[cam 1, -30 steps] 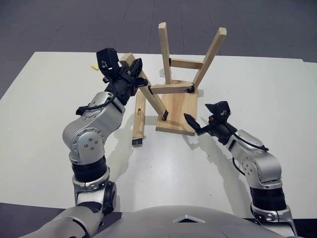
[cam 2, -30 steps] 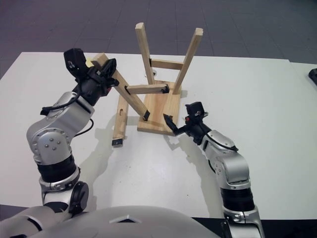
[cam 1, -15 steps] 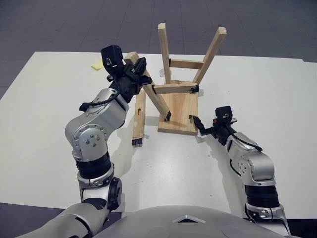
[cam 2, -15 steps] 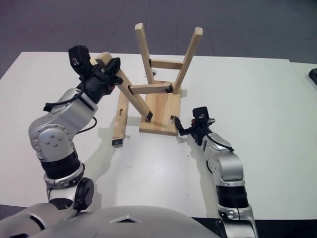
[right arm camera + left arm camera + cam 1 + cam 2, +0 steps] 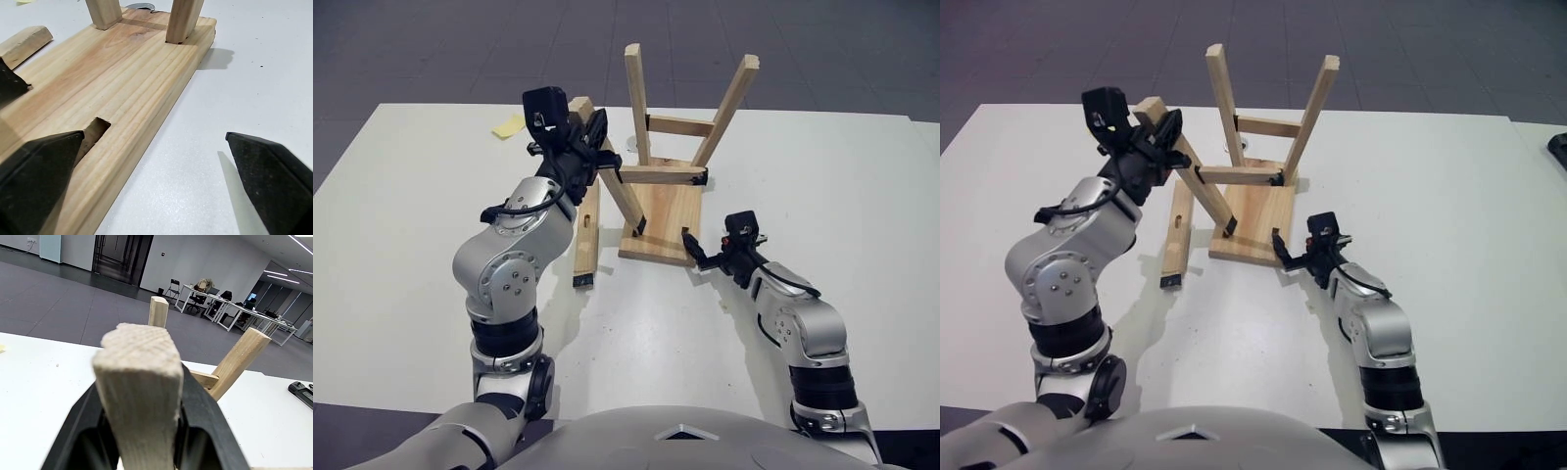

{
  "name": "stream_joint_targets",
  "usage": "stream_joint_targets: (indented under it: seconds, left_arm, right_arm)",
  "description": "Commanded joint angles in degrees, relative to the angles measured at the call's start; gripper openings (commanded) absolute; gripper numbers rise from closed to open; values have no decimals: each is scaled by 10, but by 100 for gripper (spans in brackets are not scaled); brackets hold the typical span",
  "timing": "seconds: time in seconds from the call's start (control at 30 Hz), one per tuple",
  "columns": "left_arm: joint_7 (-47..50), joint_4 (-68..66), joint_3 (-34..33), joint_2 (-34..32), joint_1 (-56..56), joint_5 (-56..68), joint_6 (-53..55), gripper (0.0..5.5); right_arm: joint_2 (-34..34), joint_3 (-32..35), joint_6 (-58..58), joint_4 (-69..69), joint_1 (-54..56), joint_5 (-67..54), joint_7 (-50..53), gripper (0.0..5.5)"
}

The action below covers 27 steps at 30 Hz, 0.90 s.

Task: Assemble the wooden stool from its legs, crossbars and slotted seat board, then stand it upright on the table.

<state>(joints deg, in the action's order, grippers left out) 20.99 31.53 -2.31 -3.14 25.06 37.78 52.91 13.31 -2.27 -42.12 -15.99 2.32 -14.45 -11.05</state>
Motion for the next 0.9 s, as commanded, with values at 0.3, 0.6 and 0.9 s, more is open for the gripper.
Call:
stream_joint_targets:
  seconds: [0.3, 0.6, 0.9]
  left_arm:
    - [0, 17, -20, 0, -13, -39, 16, 104]
    - [-1, 31, -37, 18, 3, -41, 17, 104]
    - [-2, 41, -45, 48, 9, -43, 19, 104]
  right_arm:
    - [-10, 6, -18, 23, 4, 20, 26, 540]
    - [-21, 9, -23, 28, 4, 27, 40, 540]
    - [-21, 5, -26, 31, 11, 30, 37, 540]
